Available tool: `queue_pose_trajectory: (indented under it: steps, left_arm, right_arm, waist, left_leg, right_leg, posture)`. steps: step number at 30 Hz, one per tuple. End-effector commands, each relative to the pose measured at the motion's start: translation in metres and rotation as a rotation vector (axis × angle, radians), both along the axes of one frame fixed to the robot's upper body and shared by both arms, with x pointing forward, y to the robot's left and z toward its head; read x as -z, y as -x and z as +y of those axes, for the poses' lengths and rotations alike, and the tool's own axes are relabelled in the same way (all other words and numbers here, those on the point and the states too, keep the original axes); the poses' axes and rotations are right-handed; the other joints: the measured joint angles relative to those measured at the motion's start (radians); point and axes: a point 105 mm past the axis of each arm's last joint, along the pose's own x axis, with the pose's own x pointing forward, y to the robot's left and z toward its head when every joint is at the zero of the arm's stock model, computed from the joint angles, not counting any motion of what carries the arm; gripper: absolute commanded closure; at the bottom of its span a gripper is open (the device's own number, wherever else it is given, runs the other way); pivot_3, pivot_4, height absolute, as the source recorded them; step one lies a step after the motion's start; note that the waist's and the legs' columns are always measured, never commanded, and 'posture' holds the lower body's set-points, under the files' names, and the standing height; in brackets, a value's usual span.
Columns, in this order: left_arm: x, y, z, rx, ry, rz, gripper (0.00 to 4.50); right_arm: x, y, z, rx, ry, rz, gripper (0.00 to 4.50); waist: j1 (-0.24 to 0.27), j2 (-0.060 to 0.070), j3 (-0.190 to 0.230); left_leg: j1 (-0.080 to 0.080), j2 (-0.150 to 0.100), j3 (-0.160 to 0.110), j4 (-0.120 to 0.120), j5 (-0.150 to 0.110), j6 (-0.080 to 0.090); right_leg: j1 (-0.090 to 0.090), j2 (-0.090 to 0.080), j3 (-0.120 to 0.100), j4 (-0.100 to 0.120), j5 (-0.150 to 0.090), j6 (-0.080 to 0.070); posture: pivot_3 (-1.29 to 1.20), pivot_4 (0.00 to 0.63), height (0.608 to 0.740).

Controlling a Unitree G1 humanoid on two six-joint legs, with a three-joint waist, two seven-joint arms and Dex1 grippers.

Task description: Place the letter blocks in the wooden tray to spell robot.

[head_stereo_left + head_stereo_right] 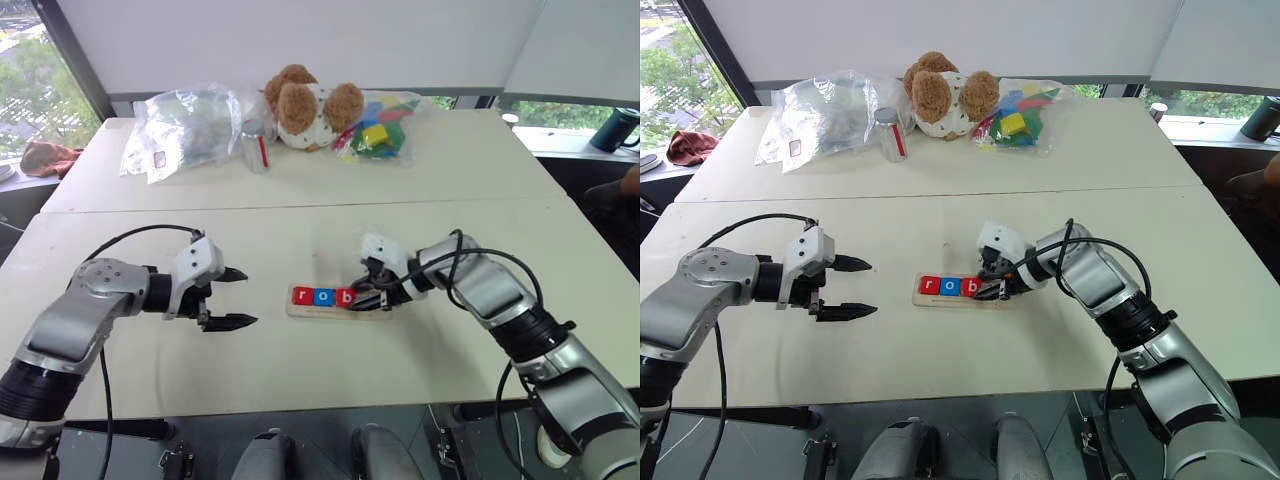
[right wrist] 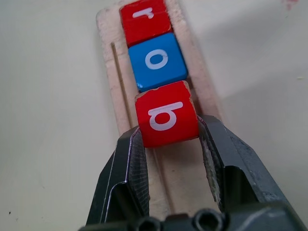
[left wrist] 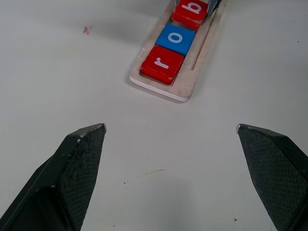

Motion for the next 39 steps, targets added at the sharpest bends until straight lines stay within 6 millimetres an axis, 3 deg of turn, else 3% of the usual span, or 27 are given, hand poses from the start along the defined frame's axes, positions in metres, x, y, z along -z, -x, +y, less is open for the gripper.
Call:
queue_pose_trajectory:
  steps: [1, 6, 19, 28, 39]
  left_arm:
    - [-0.001, -0.003, 0.001, 0.001, -0.028, -0.034, 0.0]
    - [-0.001, -0.002, 0.001, 0.003, -0.024, -0.03, 0.0]
    - [-0.001, -0.001, 0.001, -0.003, -0.015, -0.024, 0.0]
    - [-0.002, -0.003, -0.001, -0.001, -0.012, -0.031, 0.0]
    - [-0.001, -0.002, 0.0, -0.019, -0.006, -0.029, 0.0]
  right_arm:
    - [-0.009, 0.002, 0.008, -0.039, -0.007, -0.052, 2.32]
    - [-0.011, -0.004, 0.01, -0.015, -0.013, -0.08, 0.03]
    - [-0.041, -0.005, 0.008, -0.032, -0.049, -0.197, 0.03]
    - [-0.025, -0.022, 0.0, -0.054, 0.047, -0.32, 0.03]
    - [-0.024, -0.036, 0.006, -0.05, 0.056, -0.366, 0.03]
  waist:
    - [0.0, 0.0, 0.0]
    - [0.0, 0.0, 0.0]
    - [0.001, 0.0, 0.0]
    - [0.0, 0.0, 0.0]
    - [-0.002, 0.0, 0.0]
  left_leg:
    - [0.0, 0.0, 0.0, 0.0, 0.0, 0.0]
    - [0.0, 0.0, 0.0, 0.0, 0.0, 0.0]
    - [0.0, 0.0, 0.0, 0.0, 0.0, 0.0]
    - [0.0, 0.0, 0.0, 0.0, 0.0, -0.001]
    - [0.0, 0.0, 0.0, 0.0, 0.001, -0.002]
  right_leg:
    - [0.0, 0.0, 0.0, 0.0, 0.0, 0.0]
    - [0.0, 0.0, 0.0, 0.0, 0.0, 0.0]
    - [0.0, 0.0, 0.0, 0.0, 0.0, 0.0]
    - [0.0, 0.0, 0.0, 0.0, 0.0, 0.0]
    - [0.0, 0.001, 0.0, 0.0, 0.0, 0.0]
  posture:
    - [0.0, 0.15, 0.74]
    - [0.0, 0.15, 0.74]
    - [0.0, 0.15, 0.74]
    - [0.0, 0.15, 0.74]
    - [0.0, 0.15, 0.74]
